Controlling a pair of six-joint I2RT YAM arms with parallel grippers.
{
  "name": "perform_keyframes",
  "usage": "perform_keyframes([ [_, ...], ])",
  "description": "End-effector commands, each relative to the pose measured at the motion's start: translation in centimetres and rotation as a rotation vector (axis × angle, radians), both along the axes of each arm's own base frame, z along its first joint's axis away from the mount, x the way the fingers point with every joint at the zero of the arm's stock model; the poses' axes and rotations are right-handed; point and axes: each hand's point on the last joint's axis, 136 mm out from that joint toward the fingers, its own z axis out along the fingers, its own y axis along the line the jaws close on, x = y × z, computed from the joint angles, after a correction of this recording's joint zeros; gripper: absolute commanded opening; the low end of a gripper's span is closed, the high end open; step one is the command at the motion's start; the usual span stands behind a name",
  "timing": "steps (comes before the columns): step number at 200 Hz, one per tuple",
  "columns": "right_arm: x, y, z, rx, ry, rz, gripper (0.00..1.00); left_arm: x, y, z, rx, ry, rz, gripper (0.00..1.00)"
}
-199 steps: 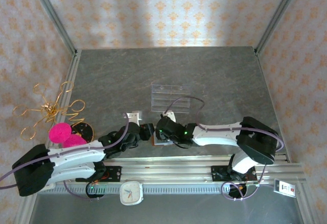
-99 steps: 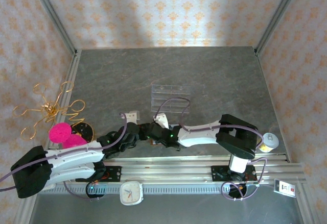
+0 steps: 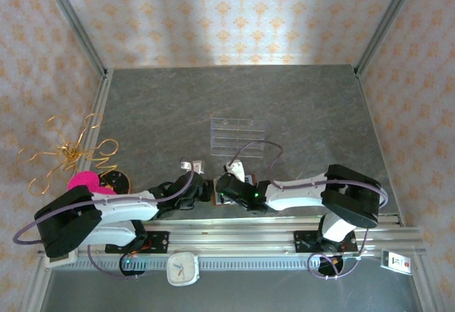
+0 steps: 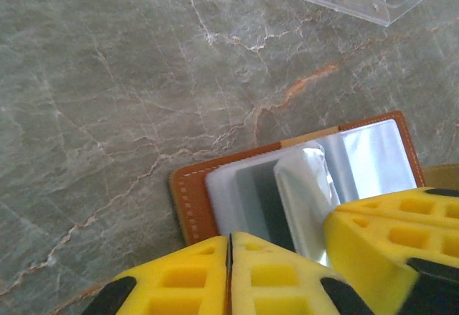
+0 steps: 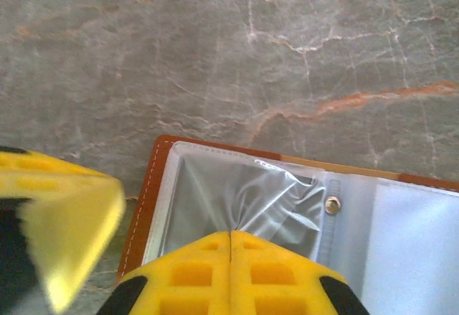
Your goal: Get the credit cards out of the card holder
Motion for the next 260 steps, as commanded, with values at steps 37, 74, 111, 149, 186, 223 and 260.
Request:
perform_keyframes([
  [37,0.4,-0.1,1.8,0.089,-0.014,-0.040,0.01,1.0,-2.4,1.7,-0.044,-0.035,-0.050,0.10],
  [74,0.7,-1.8,2.9,0.101,-0.036,-0.110,0.24,0.9,-4.1,1.3,-0.033,-0.018,-0.109,0.10],
  [111,0.3,-5.5,3.7,0.132,-0.037,-0.197,0.28,1.1,-6.4,2.2,-0.042,-0.028,-0.162,0.10],
  [149,0.1,-9.5,4.0,0.179,-0.023,-0.283,0.29,0.9,-9.5,2.6,-0.043,-0.027,-0.242,0.12],
  [186,0.0,-12.2,4.3,0.218,-0.027,-0.324,0.32,0.7,-11.6,2.0,0.004,0.001,-0.301,0.12],
  [223,-0.5,-11.2,3.4,0.234,0.017,-0.228,0.35,1.6,-8.9,2.8,-0.009,-0.031,-0.181,0.17],
  [260,-0.3,-9.5,1.5,0.220,0.083,-0.147,0.34,1.1,-7.9,2.0,-0.026,0.004,-0.169,0.19],
])
